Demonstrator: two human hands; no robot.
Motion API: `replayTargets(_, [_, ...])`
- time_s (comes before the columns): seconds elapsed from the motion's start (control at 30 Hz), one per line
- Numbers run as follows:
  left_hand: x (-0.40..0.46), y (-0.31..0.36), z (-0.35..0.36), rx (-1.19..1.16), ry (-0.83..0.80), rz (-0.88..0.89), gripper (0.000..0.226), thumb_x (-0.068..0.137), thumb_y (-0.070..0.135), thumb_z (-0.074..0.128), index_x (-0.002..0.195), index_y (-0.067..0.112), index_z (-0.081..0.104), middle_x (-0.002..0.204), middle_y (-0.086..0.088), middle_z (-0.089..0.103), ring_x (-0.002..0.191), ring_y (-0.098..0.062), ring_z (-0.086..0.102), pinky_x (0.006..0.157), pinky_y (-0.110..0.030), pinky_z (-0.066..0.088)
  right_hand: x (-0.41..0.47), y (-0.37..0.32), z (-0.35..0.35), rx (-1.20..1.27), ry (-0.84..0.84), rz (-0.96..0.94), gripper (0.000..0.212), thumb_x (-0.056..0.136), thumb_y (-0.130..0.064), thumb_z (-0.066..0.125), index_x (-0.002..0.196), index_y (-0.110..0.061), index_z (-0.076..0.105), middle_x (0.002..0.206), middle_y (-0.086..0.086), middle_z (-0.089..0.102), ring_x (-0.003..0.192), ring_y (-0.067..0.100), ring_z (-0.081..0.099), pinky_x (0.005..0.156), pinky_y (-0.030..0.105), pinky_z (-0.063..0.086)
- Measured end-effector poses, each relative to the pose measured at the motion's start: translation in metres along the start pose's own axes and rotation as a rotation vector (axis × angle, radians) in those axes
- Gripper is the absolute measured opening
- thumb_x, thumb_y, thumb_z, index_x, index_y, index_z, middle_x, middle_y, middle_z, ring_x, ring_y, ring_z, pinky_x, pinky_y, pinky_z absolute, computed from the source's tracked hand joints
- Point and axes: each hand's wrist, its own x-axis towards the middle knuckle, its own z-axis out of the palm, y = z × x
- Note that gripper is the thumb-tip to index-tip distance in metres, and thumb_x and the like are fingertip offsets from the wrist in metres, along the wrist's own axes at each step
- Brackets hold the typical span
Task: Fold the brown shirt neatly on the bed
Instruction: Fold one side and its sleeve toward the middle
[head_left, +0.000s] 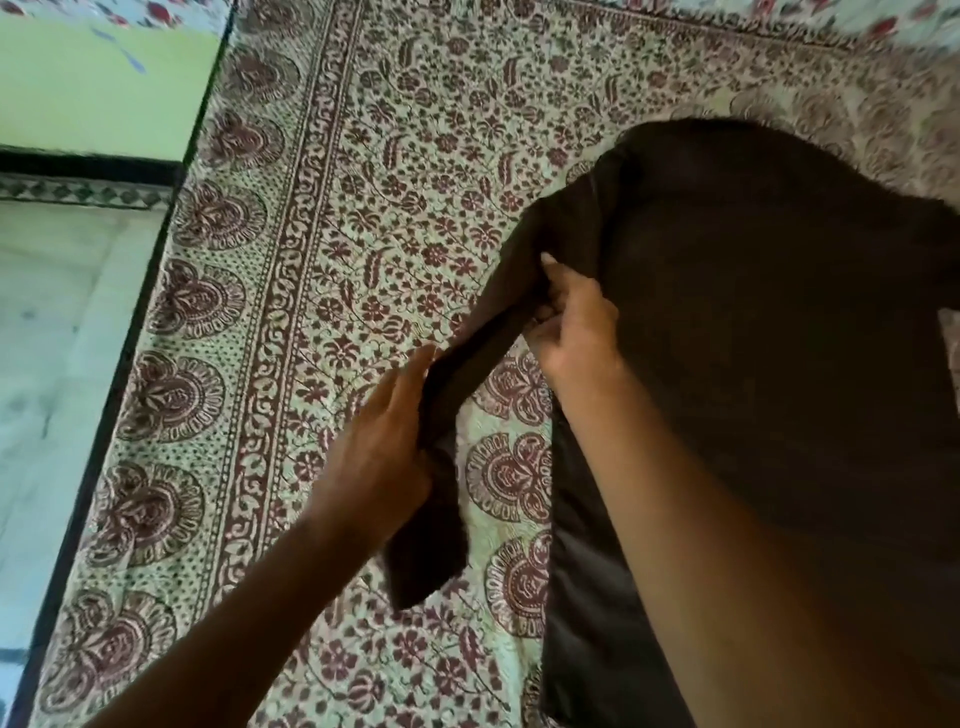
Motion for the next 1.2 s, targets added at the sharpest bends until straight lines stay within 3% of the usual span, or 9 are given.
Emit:
replayTargets(0.17, [0.041,-0.028,-0.061,0.321,0.364,0.268,0.047,0.085,0.010,0.067,0.130,0.008,0.054,0.119,-0.015,0.052,0.075,-0.014,0.052,0.049,-0.031,0.056,0.005,0.023,0.017,0.228,-0.048,0.016,0.042,0.096,0.003,0.061,0.133,-0.014,0.053,0.052,-0.001,0.052,0.042,0.011,0.048,0.059,0.032,0.060])
replayTargets(0.33, [0.073,-0.082,-0.079,0.371,-0.007,0.491,0.047,0.085,0.009,0.081,0.128,0.001,0.064,0.130,-0.023,0.058,0.085,-0.029,0.068,0.058,-0.042,0.063,0.010,0.065,0.043,-0.058,0.087,0.126,0.027,0.099,-0.005,0.060,0.123,-0.018,0.054,0.056,0.001,0.049,0.047,0.013,0.045,0.065,0.033,0.056])
replayTargets(0.4, [0.072,-0.098,-0.078,0.191,-0.142,0.438,0.041,0.091,0.019,0.074,0.129,0.007,0.064,0.121,-0.014,0.066,0.080,-0.019,0.070,0.059,-0.030,0.062,0.012,0.078,0.047,-0.106,0.170,0.089,0.032,0.099,-0.023,0.067,0.127,-0.016,0.054,0.076,0.005,0.054,0.059,0.017,0.049,0.065,0.036,0.055])
replayTargets(0.5, [0.079,-0.111,-0.082,-0.016,0.129,0.299,0.025,0.102,0.037,0.047,0.117,0.023,0.060,0.103,-0.002,0.067,0.069,-0.012,0.068,0.050,-0.023,0.059,0.016,0.090,0.053,-0.110,0.270,0.016,0.054,0.089,-0.027,0.081,0.131,-0.010,0.052,0.095,0.009,0.062,0.069,0.019,0.056,0.065,0.036,0.059])
replayTargets(0.57, [0.097,-0.122,-0.083,0.123,0.277,0.189,0.029,0.099,0.032,0.047,0.127,0.024,0.055,0.122,-0.007,0.063,0.096,-0.023,0.066,0.073,-0.045,0.063,0.019,0.096,0.056,-0.128,0.299,0.006,0.053,0.085,-0.011,0.083,0.129,-0.007,0.054,0.081,0.005,0.061,0.057,0.012,0.053,0.055,0.027,0.055])
replayTargets(0.7, [0.125,-0.139,-0.093,0.324,-0.060,-0.032,0.066,0.092,0.033,0.070,0.151,0.036,0.039,0.155,0.002,0.043,0.141,-0.031,0.032,0.109,-0.059,0.025,0.013,0.102,0.062,-0.090,0.174,0.076,0.017,0.091,-0.005,0.074,0.106,-0.009,0.067,0.083,0.006,0.065,0.064,0.015,0.061,0.054,0.027,0.053])
replayTargets(0.83, [0.136,-0.140,-0.107,0.029,0.005,-0.039,0.007,0.094,0.020,0.069,0.098,0.021,0.064,0.112,0.005,0.060,0.116,-0.025,0.052,0.102,-0.050,0.043,0.014,0.101,0.069,-0.011,0.147,0.047,0.026,0.101,-0.021,0.065,0.121,-0.005,0.062,0.107,0.015,0.068,0.096,0.028,0.070,0.067,0.036,0.059])
replayTargets(0.93, [0.137,-0.139,-0.124,-0.288,0.077,-0.067,0.003,0.102,0.016,0.059,0.102,0.014,0.057,0.099,0.002,0.062,0.091,-0.014,0.062,0.069,-0.029,0.051,0.012,0.101,0.072,0.107,0.129,0.052,0.033,0.104,-0.028,0.060,0.124,-0.002,0.061,0.107,0.014,0.064,0.106,0.034,0.067,0.097,0.052,0.056])
replayTargets(1.2, [0.149,-0.162,-0.178,-0.084,0.431,-0.093,0.009,0.101,0.028,0.060,0.104,0.022,0.054,0.087,0.002,0.066,0.078,-0.020,0.060,0.064,-0.032,0.045,0.016,0.103,0.101,0.142,0.278,0.077,0.019,0.106,-0.023,0.057,0.097,-0.007,0.059,0.086,0.009,0.058,0.071,0.019,0.057,0.061,0.034,0.056])
